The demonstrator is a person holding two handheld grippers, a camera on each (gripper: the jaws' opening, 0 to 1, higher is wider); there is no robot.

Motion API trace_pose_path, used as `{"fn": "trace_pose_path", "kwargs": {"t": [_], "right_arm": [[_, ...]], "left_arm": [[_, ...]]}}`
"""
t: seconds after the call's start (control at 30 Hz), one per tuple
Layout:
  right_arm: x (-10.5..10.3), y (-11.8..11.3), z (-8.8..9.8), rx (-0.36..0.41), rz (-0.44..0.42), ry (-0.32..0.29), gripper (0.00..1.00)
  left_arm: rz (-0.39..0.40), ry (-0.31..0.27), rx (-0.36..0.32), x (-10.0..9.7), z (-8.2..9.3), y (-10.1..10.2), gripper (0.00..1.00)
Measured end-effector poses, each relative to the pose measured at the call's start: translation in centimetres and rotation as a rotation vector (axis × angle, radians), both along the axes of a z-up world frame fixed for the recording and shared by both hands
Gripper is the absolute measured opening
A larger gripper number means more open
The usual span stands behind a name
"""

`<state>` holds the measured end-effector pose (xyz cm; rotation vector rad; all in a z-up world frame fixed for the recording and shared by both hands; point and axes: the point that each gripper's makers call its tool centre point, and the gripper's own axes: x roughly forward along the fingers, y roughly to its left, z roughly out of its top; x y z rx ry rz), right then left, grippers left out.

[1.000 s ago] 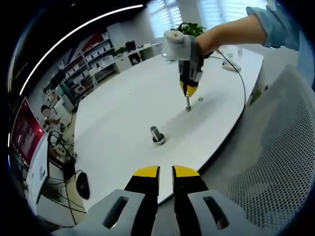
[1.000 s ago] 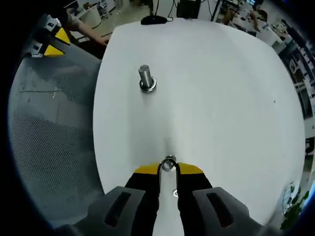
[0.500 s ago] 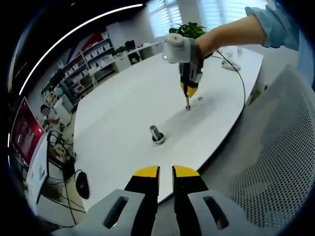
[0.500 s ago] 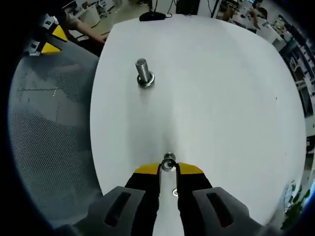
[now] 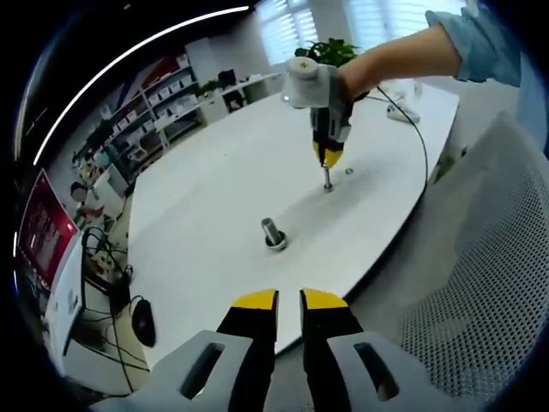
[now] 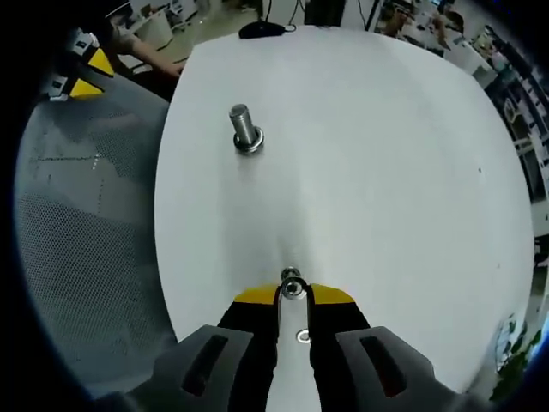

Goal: Place the washer onto the threaded stud by aligning its center hole with the stud, sliding it down to the base, and recovering from edge contact or off-axis alignment until the washer reaches the visible bottom stop.

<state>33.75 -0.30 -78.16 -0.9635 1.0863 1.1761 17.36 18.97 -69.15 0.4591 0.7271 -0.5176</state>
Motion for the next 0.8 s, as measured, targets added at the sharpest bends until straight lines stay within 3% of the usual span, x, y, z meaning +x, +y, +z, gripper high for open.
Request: {"fn": "trace_pose_path", "kwargs": {"t": [0.4, 0.8], "right_arm": [[-0.4, 0.6, 0.0, -0.002, 0.02, -0.004, 0.13], [-0.3, 0.2, -1.1, -0.029, 0.022, -0.005, 0.13]], "left_arm": [[-0.001, 0.002, 0.001, 0.0, 0.0, 0.0, 0.07], [0.001, 0.002, 0.001, 0.0, 0.0, 0.0, 0.07]]}}
